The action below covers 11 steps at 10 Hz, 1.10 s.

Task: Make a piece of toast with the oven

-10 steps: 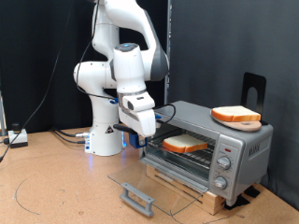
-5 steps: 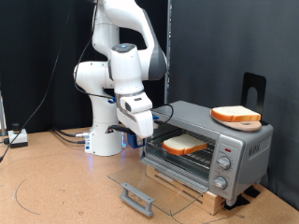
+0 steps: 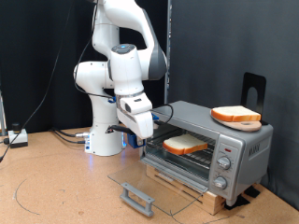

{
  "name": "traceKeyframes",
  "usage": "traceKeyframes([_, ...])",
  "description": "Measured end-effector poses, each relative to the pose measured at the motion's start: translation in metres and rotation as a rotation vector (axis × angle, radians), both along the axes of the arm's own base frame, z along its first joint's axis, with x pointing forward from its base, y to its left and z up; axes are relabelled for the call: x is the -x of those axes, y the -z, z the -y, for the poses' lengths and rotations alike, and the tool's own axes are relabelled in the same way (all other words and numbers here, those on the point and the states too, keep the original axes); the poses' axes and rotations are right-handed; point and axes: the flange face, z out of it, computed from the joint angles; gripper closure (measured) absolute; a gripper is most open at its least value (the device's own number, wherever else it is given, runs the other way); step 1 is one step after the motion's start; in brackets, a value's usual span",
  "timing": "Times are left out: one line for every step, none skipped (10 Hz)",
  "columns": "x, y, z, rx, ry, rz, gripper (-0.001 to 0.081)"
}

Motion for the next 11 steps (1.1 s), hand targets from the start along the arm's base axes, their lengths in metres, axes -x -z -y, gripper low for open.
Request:
traceKeyframes([0.001, 0.001, -0.001, -0.015, 0.01, -0.01, 0.0411])
traceKeyframes([0.002, 0.002, -0.002, -0.024, 0.017, -0.015, 0.0411])
traceKeyframes([0.002, 0.003, -0.002, -0.028, 0.02, -0.017, 0.0411])
traceKeyframes([0.002, 0.004, -0.002, -0.03, 0.022, -0.018, 0.0411])
traceKeyframes([0.001, 0.003, 0.0, -0.03, 0.027, -0.014, 0.0411])
traceKeyframes([0.0, 0.002, 0.006, -0.031, 0.037, 0.003, 0.0411])
traceKeyframes([0.0, -0.001, 0.02, -0.041, 0.048, 0.025, 0.0411])
traceKeyframes([0.0, -0.003, 0.036, -0.049, 0.071, 0.04, 0.0411])
traceKeyframes([0.001, -0.005, 0.051, -0.047, 0.098, 0.046, 0.0411])
traceKeyframes([-0.002, -0.002, 0.059, -0.048, 0.11, 0.039, 0.0411])
traceKeyframes([-0.002, -0.002, 0.058, -0.05, 0.11, 0.038, 0.0411])
